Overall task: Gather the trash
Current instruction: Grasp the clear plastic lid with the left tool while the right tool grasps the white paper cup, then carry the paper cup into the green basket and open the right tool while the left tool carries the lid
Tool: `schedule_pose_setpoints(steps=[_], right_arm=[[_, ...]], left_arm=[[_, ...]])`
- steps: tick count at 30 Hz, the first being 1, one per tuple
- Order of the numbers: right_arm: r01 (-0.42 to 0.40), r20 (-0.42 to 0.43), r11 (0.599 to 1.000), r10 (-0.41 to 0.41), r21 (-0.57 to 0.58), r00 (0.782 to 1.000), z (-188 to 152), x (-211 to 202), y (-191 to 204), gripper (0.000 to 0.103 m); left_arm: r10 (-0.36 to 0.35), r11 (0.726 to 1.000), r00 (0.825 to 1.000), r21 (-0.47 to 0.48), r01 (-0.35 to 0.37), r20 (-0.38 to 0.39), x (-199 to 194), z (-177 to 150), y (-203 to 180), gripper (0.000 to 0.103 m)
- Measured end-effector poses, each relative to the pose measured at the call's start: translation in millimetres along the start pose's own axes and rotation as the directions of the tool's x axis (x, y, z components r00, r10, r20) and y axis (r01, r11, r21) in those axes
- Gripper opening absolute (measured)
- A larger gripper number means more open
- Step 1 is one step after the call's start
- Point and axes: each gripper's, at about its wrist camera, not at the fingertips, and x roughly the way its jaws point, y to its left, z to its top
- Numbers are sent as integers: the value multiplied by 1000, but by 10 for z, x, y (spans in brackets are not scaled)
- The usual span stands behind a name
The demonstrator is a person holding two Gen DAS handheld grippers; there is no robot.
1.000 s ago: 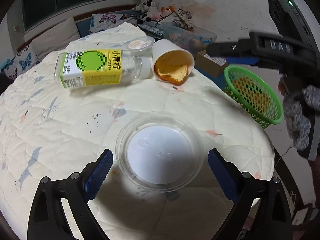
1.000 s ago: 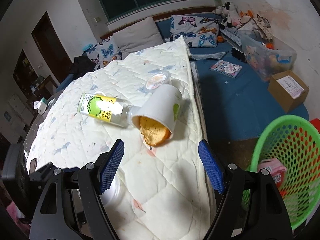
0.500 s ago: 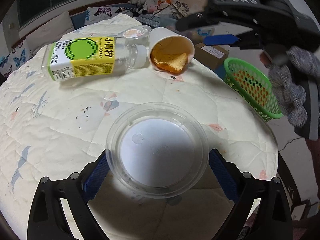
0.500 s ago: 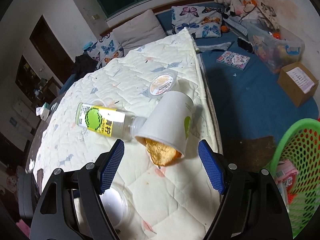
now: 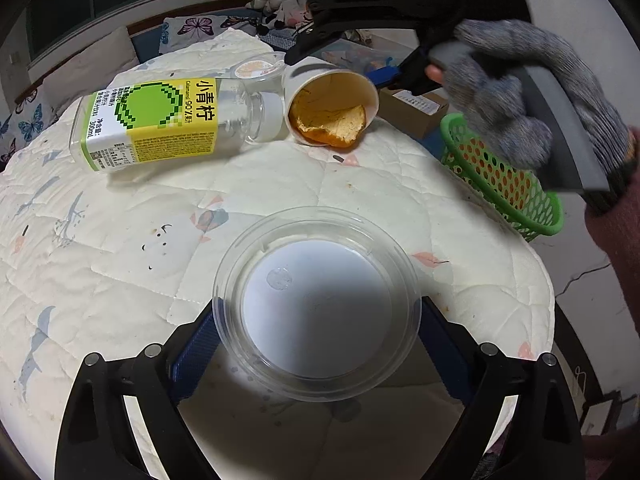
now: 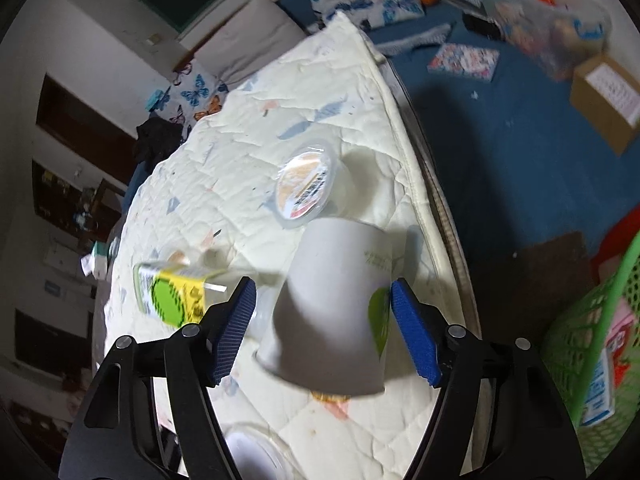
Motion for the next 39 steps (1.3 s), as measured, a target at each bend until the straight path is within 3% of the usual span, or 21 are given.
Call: schedule_pose_setpoints(steps=[5, 10, 18, 28, 39], right_arm=[[-26, -54, 996, 31, 81, 998, 51, 159, -150, 66], [-69, -36, 993, 73, 100, 997, 15, 104, -172, 61], [-11, 94, 999, 15, -38, 995, -202, -229, 45, 60], [75, 260, 969, -11, -236, 966, -605, -611, 474, 60], [42, 320, 974, 32, -221, 947, -667, -954, 493, 60]], left_arm=[[4, 1000, 1000, 10, -4, -6, 21, 6, -34, 94], [7, 1000, 1000, 9, -7, -1, 36, 32, -31, 93], [28, 1000, 999, 9, -28, 22, -5, -4, -23, 89], [27, 999, 999, -19, -27, 45, -112, -70, -12, 89], [12, 998, 994, -58, -5, 108, -345, 11, 54, 89]])
